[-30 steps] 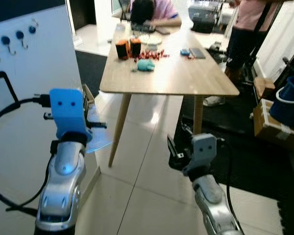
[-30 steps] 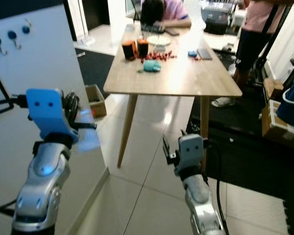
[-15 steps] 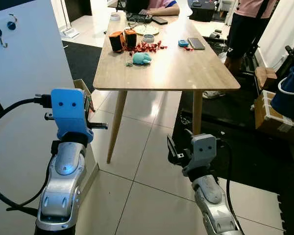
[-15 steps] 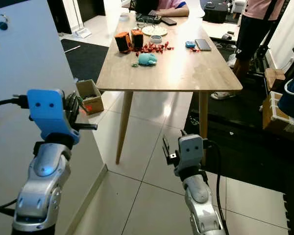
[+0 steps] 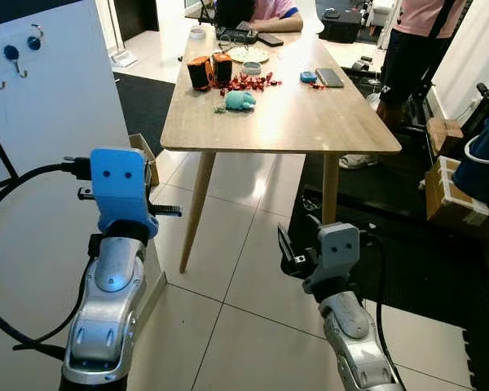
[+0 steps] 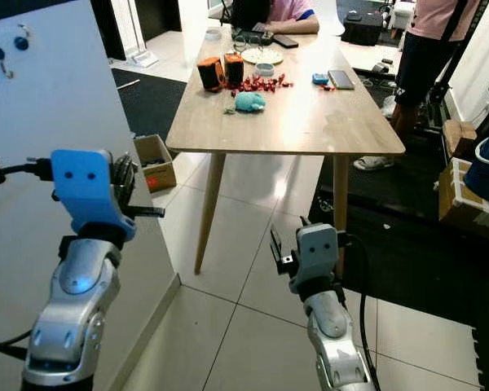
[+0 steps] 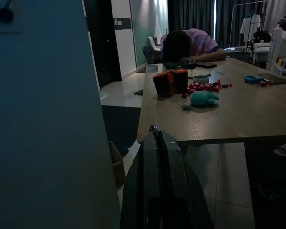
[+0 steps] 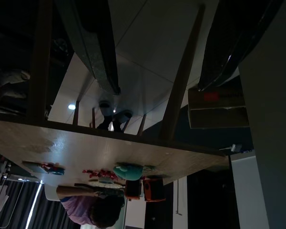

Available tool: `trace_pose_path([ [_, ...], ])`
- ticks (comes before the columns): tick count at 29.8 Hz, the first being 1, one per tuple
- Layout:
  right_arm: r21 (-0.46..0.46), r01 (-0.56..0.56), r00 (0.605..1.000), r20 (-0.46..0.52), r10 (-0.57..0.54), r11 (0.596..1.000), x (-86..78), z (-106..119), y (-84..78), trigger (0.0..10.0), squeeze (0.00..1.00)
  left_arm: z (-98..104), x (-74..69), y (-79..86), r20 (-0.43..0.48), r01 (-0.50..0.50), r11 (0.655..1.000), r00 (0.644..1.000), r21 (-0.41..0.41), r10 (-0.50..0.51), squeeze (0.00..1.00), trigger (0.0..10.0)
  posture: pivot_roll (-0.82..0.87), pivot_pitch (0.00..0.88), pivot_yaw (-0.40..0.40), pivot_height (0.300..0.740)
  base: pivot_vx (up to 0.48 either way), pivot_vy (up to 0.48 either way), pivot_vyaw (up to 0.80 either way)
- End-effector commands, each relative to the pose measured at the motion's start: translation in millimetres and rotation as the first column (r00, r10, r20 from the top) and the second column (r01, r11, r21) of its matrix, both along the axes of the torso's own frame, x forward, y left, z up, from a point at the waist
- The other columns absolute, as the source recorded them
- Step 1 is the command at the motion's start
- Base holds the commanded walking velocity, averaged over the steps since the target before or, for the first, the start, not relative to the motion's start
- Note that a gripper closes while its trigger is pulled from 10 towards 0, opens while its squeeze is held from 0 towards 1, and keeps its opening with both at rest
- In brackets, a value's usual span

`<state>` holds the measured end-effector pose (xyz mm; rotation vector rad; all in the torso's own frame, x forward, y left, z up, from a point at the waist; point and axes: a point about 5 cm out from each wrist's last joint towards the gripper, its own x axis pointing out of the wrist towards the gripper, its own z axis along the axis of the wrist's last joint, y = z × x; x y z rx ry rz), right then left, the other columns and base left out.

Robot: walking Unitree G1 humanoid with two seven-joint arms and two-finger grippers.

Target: Hang keys on a hook

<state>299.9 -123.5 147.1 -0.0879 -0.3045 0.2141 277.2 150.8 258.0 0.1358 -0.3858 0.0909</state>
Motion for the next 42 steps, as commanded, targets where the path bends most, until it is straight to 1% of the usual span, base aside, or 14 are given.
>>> trace_pose_path([
  [1,0.000,0.008,1.000,-0.012,-0.008,1.000,-1.1,-3.8,-2.9,10.0,0.00,-5.0,0.7,0.8,-0.019,-0.003,1.000,1.000,0.014,0.003,0.00,10.0,0.13,0.158,-0.015,0.740,0.000,0.000,0.00],
  [7,-0.011,0.003,1.000,-0.011,-0.003,1.000,-1.1,-3.9,-2.1,10.0,0.00,-5.4,1.4,0.5,-0.022,-0.002,1.000,1.000,0.017,0.002,0.00,10.0,0.13,0.157,-0.015,0.740,0.000,0.000,0.00],
  [9,-0.011,0.000,1.000,-0.011,0.000,1.000,-1.3,-3.9,-1.8,10.0,0.00,-5.5,1.5,0.4,-0.022,-0.002,1.000,1.000,0.017,0.002,0.00,10.0,0.13,0.156,-0.015,0.740,0.000,0.000,0.61],
  [36,-0.015,-0.005,1.000,-0.010,0.005,1.000,-0.9,-3.8,-0.7,10.0,0.00,-5.9,2.9,-3.0,-0.022,0.008,1.000,1.000,0.023,-0.008,0.00,10.0,0.13,0.150,-0.013,0.740,0.000,0.000,0.79],
  [39,-0.014,0.003,1.000,0.000,-0.003,1.000,-0.4,-2.1,-1.3,10.0,0.00,-3.5,3.6,-6.6,-0.015,0.029,0.999,0.999,0.019,-0.029,0.00,10.0,0.13,0.148,-0.015,0.740,0.000,0.000,0.00],
  [41,-0.005,0.007,1.000,0.006,-0.007,1.000,0.2,-0.3,-2.1,10.0,0.00,0.2,4.9,-12.9,-0.008,0.071,0.997,0.997,0.014,-0.071,0.00,10.0,0.13,0.147,-0.016,0.740,0.000,0.000,0.00],
  [42,-0.005,0.007,1.000,0.006,-0.007,1.000,0.2,-0.3,-2.1,10.0,0.00,0.2,4.9,-12.9,-0.008,0.071,0.997,0.997,0.014,-0.071,0.00,10.0,0.13,0.147,-0.016,0.740,0.000,0.000,0.00],
])
